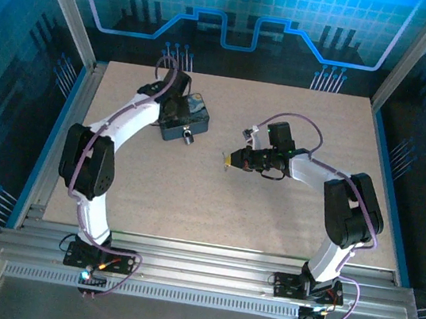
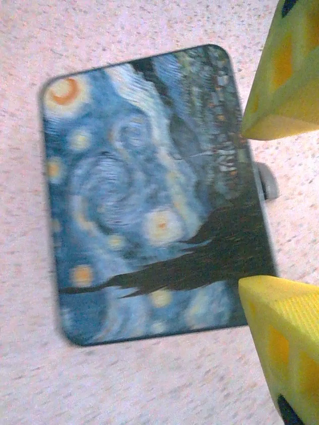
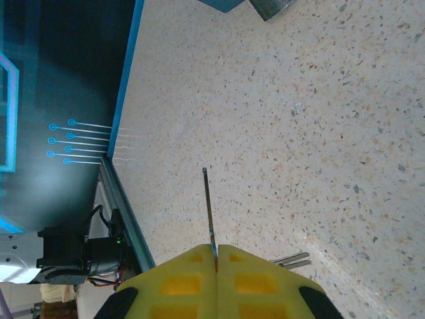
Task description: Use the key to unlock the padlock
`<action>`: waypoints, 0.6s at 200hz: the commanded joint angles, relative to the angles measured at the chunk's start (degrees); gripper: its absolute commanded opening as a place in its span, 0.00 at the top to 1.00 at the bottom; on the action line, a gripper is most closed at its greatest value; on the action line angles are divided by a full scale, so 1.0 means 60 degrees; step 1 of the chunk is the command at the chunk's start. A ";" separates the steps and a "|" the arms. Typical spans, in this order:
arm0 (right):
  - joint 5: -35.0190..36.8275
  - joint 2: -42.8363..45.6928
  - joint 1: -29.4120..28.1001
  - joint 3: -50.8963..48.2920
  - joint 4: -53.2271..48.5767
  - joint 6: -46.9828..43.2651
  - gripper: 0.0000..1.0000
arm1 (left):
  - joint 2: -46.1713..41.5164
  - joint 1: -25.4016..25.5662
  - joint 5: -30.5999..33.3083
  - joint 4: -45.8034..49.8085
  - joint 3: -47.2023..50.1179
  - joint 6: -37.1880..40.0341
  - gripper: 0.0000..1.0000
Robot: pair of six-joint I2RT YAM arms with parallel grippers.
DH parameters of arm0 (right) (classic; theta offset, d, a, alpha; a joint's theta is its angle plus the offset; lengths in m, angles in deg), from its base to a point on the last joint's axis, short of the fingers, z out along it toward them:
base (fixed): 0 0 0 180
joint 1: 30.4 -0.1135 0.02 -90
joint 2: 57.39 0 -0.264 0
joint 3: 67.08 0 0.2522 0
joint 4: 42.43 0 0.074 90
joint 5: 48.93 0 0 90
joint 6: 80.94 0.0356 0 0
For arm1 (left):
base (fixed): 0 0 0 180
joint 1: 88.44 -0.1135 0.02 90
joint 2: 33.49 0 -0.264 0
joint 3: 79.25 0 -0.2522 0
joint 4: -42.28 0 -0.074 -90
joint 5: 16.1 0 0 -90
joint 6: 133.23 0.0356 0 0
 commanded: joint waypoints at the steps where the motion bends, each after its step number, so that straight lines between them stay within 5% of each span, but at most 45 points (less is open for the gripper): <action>1: -0.0029 -0.0009 -0.0094 0.0219 -0.0369 -0.0239 1.00 | 0.0846 -0.0504 -0.0453 0.0675 -0.0894 0.1155 0.41; 37: 0.0086 0.0082 -0.0093 0.0229 -0.0515 -0.0295 1.00 | 0.1782 -0.1029 -0.1808 0.1059 -0.1617 0.1657 0.36; 120: 0.0128 -0.0087 -0.0266 0.0421 -0.0486 -0.0160 1.00 | 0.1379 -0.1265 -0.1980 0.1182 -0.0037 0.1867 0.35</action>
